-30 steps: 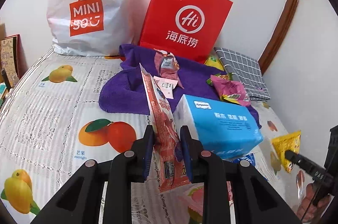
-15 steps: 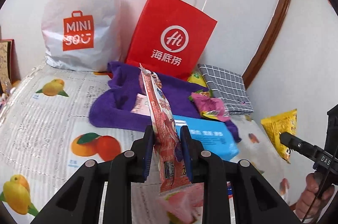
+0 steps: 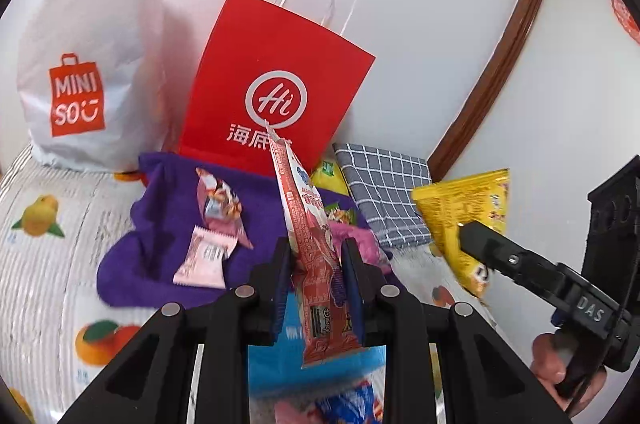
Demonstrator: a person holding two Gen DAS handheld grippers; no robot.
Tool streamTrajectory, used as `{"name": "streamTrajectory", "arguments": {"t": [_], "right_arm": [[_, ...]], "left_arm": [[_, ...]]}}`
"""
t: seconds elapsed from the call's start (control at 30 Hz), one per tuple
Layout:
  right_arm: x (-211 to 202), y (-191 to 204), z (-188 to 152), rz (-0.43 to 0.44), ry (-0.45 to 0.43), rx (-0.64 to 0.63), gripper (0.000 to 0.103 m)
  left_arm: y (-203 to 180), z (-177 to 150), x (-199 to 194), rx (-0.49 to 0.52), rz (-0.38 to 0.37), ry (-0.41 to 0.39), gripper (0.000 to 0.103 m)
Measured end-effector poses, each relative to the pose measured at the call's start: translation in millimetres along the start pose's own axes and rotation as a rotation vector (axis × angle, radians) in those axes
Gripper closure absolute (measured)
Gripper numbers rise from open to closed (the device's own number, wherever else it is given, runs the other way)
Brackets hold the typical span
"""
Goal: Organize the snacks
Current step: 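Carry both held snacks up over the purple towel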
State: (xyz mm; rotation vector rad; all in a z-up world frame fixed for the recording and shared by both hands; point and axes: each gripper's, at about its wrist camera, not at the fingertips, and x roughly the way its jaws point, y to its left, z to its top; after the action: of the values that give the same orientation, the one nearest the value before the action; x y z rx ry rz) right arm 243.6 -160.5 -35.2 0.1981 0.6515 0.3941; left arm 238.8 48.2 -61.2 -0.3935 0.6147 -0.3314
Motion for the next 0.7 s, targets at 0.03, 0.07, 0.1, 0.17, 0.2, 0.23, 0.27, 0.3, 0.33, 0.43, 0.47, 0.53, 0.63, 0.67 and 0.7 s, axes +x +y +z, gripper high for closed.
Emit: {"name": "streamTrajectory", "arguments": {"t": [0.03,0.07,0.1,0.17,0.2,0.23,0.27,0.3,0.33,0.43,0.47,0.53,0.63,0.67,0.7], "right_arm": [[7.2,-2.1,4.2,0.007,0.000,0.005,0.061],[14.9,-4.7,8.0,0.015,0.002,0.011,0.061],[23.3,-6.7,12.0,0.020,0.008,0.016,0.061],[38.7,-12.8,16.5,0.023,0.016,0.032,0.061],[47.9,-17.7,16.8,0.029,0.021,0.048,0.061],[54.6,-22.3,16.3,0.036,0.029,0.064,0.061],[62.6,-28.5,14.6,0.044,0.037,0.083,0.061],[67.9,-32.6,13.2,0.047,0.040,0.096,0.061],[73.1,-37.0,11.2,0.045,0.043,0.106,0.061],[89.8,-47.4,5.4,0.026,0.083,0.136,0.062],[92.7,-48.4,4.5,0.030,0.086,0.135,0.062],[99.0,-48.7,2.0,0.017,0.083,0.119,0.062],[108.5,-50.4,-3.3,0.027,0.091,0.117,0.062],[111.2,-52.2,-4.6,0.033,0.091,0.121,0.062],[114.8,-53.6,-6.3,0.032,0.095,0.123,0.062]], "left_arm": [[1.2,1.9,3.0,-0.007,0.000,0.001,0.079],[3.4,3.1,6.5,-0.017,-0.002,0.005,0.079],[7.2,3.7,10.5,-0.031,-0.011,0.011,0.079],[14.1,1.0,15.1,-0.052,-0.020,0.018,0.079],[18.8,-1.4,17.6,-0.057,-0.014,0.021,0.079],[21.0,-1.6,18.7,-0.057,-0.007,0.022,0.079],[24.8,-2.8,20.2,-0.057,0.003,0.024,0.079],[28.2,-3.3,21.0,-0.061,0.005,0.024,0.079],[31.0,-3.1,22.2,-0.066,0.006,0.021,0.079],[42.0,-2.4,23.6,-0.097,0.008,0.012,0.079],[44.9,-2.1,24.3,-0.104,0.009,0.012,0.079],[49.4,-2.4,23.7,-0.114,0.018,0.005,0.079],[51.6,-1.3,21.3,-0.122,0.015,-0.009,0.079],[52.6,-1.1,21.3,-0.123,0.016,-0.012,0.079],[53.8,-1.2,21.1,-0.128,0.012,-0.014,0.079]]}}
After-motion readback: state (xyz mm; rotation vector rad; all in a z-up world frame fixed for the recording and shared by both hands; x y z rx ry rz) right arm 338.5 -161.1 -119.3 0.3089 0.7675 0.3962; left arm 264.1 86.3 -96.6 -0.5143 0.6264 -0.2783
